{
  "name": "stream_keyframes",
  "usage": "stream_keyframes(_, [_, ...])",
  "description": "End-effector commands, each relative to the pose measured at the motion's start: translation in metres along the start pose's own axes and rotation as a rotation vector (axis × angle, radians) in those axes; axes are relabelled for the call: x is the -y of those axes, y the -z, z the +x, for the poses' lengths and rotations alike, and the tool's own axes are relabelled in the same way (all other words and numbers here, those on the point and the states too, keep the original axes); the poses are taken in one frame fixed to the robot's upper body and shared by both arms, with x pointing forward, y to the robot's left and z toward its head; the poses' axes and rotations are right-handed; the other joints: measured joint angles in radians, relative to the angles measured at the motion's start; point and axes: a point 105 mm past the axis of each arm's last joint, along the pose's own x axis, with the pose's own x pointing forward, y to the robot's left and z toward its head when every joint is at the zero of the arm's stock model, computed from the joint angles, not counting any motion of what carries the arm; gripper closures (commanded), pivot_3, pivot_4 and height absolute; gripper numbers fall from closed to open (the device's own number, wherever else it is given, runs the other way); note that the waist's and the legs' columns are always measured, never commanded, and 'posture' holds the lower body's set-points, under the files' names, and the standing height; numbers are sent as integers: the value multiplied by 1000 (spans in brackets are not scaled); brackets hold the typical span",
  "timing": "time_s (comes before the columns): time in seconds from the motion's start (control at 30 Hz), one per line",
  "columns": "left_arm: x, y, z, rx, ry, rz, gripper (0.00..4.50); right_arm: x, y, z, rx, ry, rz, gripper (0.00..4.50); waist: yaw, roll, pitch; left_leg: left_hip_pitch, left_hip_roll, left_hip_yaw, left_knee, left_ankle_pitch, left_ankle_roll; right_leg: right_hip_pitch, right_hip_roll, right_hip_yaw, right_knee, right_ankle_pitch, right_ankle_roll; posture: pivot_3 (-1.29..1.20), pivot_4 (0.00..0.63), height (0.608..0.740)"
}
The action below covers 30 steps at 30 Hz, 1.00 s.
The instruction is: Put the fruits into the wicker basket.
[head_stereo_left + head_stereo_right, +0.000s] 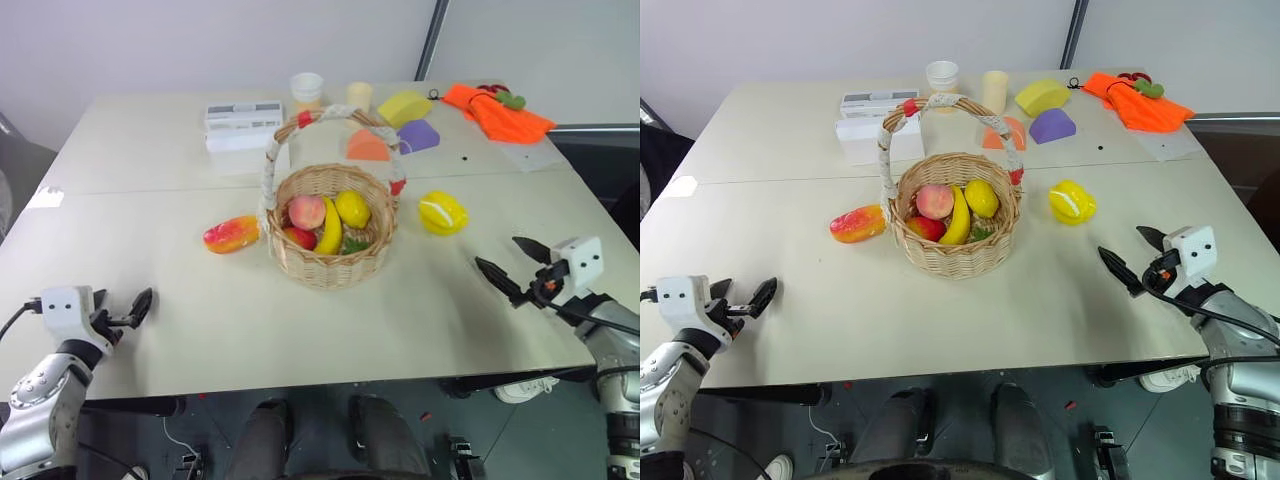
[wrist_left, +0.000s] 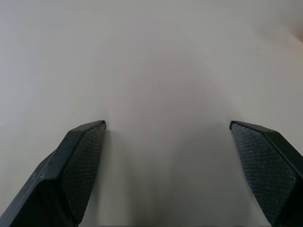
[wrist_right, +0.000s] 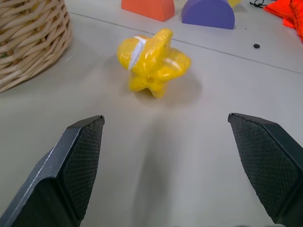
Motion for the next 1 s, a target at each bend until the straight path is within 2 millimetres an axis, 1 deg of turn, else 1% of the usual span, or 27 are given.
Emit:
stream_keyframes(0.03, [-6, -16, -4, 61, -25, 31, 0, 4, -11, -1, 26, 1, -43, 129, 0, 0, 0, 0, 0, 0, 0, 0, 0, 0, 0, 0, 0, 0, 0, 0, 150, 740])
stream_keyframes(0.13, [-3, -18, -1, 74, -22, 4, 0, 3, -10, -1, 25, -2, -44, 129, 0, 0, 0, 0, 0, 0, 0, 0, 0, 0, 0, 0, 0, 0, 0, 0, 150, 740])
stream_keyframes(0.27, [6, -20, 5, 78, 5, -2, 0, 0, -10, -4, 24, -15, -46, 129, 1, 0, 0, 0, 0, 0, 0, 0, 0, 0, 0, 0, 0, 0, 0, 0, 150, 740])
stream_keyframes(0.37, [15, -27, 11, 87, 40, -16, 0, -13, -19, 0, 38, -85, -57, 129, 1, 0, 0, 0, 0, 0, 0, 0, 0, 0, 0, 0, 0, 0, 0, 0, 150, 740])
stream_keyframes(0.53, [35, -48, 24, 139, 155, -51, 0, -36, -33, 0, 32, -207, -82, 129, 1, 0, 0, 0, 0, 0, 0, 0, 0, 0, 1, 0, 1, 0, 0, 0, 150, 740])
stream_keyframes(0.63, [54, -58, 33, 118, 282, 3, 0, -48, -48, -4, 50, -273, -87, 129, 2, 0, 0, 0, 0, 0, 0, 0, 0, 0, 2, 0, 1, 0, 0, 0, 150, 740])
stream_keyframes(0.7, [71, -69, 39, 107, 386, 91, 0, -56, -59, -7, 57, -320, -72, 129, 3, 0, 0, 0, 0, 0, 0, 0, 0, 0, 2, -1, 0, 0, 0, 0, 150, 740])
stream_keyframes(0.77, [84, -80, 45, 97, 483, 139, 0, -63, -68, -10, 55, -362, -68, 129, 4, 0, 0, 0, 0, 0, 0, 0, 0, 0, 2, 0, 0, 0, 0, 0, 150, 740])
stream_keyframes(0.9, [100, -96, 54, 65, 623, 210, 0, -79, -87, -16, 48, -445, -82, 129, 2, 0, 0, 0, 0, 0, 0, 0, 0, 0, 2, -1, 0, 0, 0, 0, 150, 740])
stream_keyframes(1.0, [115, -104, 64, 15, 726, 271, 0, -99, -108, -19, 55, -544, -93, 129, 0, 0, 0, -1, 0, 0, 0, 0, 0, 0, 2, -1, 0, 0, 0, 0, 150, 740])
